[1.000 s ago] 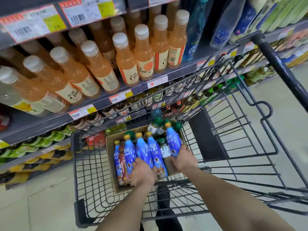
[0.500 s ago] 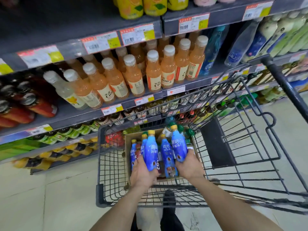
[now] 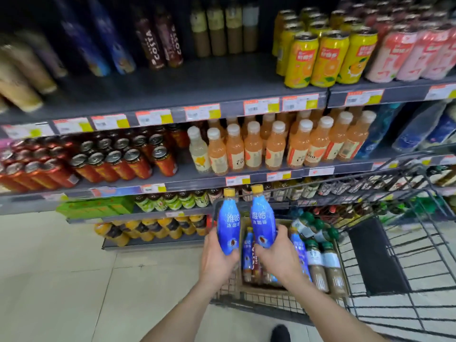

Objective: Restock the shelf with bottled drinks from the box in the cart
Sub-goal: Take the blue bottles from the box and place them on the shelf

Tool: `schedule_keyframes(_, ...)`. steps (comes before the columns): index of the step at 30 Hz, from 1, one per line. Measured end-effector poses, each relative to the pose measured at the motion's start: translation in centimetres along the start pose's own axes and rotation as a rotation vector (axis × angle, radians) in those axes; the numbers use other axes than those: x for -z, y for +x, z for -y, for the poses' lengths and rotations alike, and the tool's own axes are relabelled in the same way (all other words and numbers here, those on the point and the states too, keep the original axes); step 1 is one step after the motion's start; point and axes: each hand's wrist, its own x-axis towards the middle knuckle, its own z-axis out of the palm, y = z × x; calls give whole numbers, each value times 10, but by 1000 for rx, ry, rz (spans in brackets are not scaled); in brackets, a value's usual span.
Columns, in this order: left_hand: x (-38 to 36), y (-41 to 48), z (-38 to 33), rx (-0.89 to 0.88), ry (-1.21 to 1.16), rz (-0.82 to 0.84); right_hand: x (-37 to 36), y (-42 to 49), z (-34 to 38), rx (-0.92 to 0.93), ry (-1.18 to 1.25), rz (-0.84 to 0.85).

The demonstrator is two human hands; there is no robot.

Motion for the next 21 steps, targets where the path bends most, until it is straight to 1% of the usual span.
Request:
schedule_keyframes(5,80,5,14,-90,-38,-52,-30,-29,62,136,56,-24)
schedule_keyframes(10,173,2,27,-140,-98,-109,-67,-63,127,201,127,-62)
schedule_keyframes(15,260,-4,44,-197,-106,-113,-101,-96,189,264,148,-104)
schedule_keyframes(19,309,-3,55,-216,-88,-124,-121,-114,227,308,155,-114)
schedule_keyframes(21,327,-3,55,-214,-124,-128,-128,-120,244,342,143,-119)
